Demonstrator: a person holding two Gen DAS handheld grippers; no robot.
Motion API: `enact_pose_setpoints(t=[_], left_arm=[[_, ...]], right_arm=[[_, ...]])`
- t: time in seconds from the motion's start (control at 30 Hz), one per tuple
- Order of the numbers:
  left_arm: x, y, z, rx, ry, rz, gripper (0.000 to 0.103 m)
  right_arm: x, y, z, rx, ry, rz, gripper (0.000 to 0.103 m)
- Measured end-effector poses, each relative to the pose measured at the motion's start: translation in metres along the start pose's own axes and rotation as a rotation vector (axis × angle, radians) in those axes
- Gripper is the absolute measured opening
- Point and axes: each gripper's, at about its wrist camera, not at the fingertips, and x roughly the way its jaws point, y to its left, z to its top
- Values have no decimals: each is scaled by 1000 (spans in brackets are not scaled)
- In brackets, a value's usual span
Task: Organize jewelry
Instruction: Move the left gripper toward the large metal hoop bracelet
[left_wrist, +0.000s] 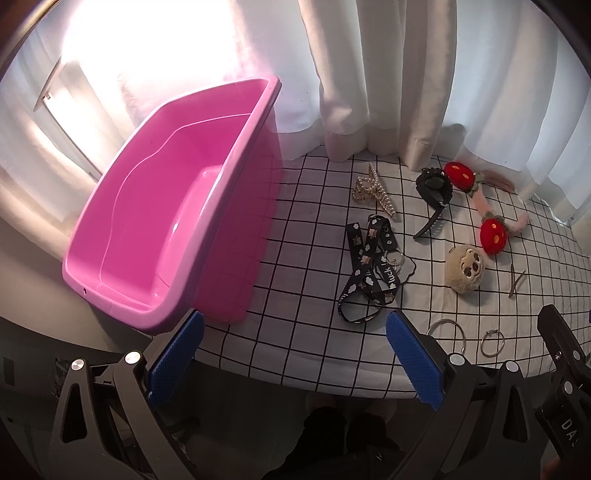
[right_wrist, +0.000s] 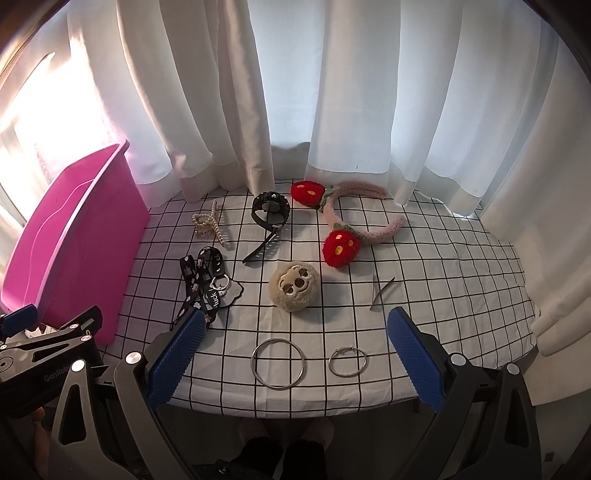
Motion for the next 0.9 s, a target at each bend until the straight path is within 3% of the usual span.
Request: enact_pose_setpoints(t=[0.2,0.57,0.9], left_arm=[[7,-9,-3,41,7,-31,97],[38,-68,-31,186,48,-81,97],[76,-120,-59,137,73,-114,97]], right_arm=[[2,-13,-9,35,14,-12,94],[31,-58,-46,64,77,-4,94],[92,-105,-66,-28,172,83,94]])
